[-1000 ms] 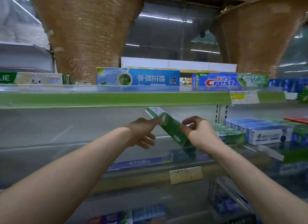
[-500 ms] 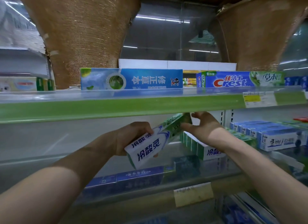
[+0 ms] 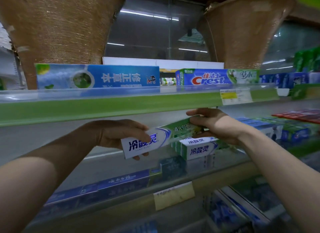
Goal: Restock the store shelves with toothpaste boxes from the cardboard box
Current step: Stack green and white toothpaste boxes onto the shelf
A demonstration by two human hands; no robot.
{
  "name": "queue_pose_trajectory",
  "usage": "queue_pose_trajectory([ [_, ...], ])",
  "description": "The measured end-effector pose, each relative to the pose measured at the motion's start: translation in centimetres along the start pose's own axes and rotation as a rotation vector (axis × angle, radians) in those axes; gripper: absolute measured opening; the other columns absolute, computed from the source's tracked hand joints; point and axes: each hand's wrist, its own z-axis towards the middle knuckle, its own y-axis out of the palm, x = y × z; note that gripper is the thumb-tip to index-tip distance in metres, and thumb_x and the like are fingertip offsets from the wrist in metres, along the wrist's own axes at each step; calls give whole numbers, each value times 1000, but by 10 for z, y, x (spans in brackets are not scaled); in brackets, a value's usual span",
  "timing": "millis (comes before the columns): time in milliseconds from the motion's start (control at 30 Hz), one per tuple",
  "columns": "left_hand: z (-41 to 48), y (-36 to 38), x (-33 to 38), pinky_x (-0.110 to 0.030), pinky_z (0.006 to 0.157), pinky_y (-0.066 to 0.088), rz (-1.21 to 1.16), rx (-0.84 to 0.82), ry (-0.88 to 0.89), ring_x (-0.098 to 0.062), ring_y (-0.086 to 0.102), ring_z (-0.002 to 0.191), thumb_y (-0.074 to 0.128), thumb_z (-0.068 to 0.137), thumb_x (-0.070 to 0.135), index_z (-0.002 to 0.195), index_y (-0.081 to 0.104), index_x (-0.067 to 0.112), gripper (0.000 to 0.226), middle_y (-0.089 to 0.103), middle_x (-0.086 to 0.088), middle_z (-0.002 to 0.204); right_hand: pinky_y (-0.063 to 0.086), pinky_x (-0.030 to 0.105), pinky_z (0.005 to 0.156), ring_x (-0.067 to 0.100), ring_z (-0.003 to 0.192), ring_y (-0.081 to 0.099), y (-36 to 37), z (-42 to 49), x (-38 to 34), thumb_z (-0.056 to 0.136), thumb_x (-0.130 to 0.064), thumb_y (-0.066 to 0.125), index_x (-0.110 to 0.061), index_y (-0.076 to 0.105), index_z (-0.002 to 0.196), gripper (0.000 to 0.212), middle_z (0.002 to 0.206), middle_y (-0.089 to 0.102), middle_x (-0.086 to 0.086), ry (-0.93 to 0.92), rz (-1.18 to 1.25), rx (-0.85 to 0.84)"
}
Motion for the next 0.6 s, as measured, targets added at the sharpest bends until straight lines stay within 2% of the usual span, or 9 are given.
queue_pose_trajectory([
  [67,7,14,12,-36,72,59,112,109,68,-26,69,83,77,71,21,106,63,10,39,72,-16,94,58,23,71,16,84,67,-16,-5,0,88,-4,65,-17,61,121,36,99,68,4,6,-69,-9],
  [133,16,28,23,-31,71,54,230,241,137,-21,67,78,78,76,25,100,67,15,28,72,-10,90,54,27,86,12,92,65,-35,-10,-2,83,-11,71,-25,58,126,47,105,67,-4,-4,-353,-10],
  [167,21,35,28,-29,72,52,261,278,167,-18,66,79,76,78,27,98,68,18,23,72,-6,91,50,26,88,10,95,63,-43,-13,-3,82,-14,73,-29,57,128,51,110,65,-8,-2,-478,-11],
  [233,24,54,42,-29,79,53,312,317,214,-14,66,84,75,78,32,98,69,23,23,72,2,93,45,23,85,8,96,59,-57,-19,-6,81,-14,72,-31,53,132,57,118,56,-7,5,-645,-9],
  [300,28,75,51,-31,80,52,379,338,248,-12,65,84,74,78,36,97,68,25,23,70,6,91,47,25,82,11,94,60,-69,-24,-4,82,-13,70,-28,50,133,58,125,52,0,11,-801,3],
  [433,45,117,61,-29,70,50,472,368,268,-17,63,81,73,78,35,93,72,18,23,69,0,89,43,31,98,25,116,52,-89,-32,10,79,-23,73,-26,50,135,60,134,47,7,32,-1186,47],
  [600,61,151,59,-26,57,37,548,369,236,-19,49,64,71,76,34,86,69,7,29,65,-13,82,46,37,96,24,111,53,-105,-40,30,82,-27,70,-30,52,133,55,129,50,4,105,-1269,4],
])
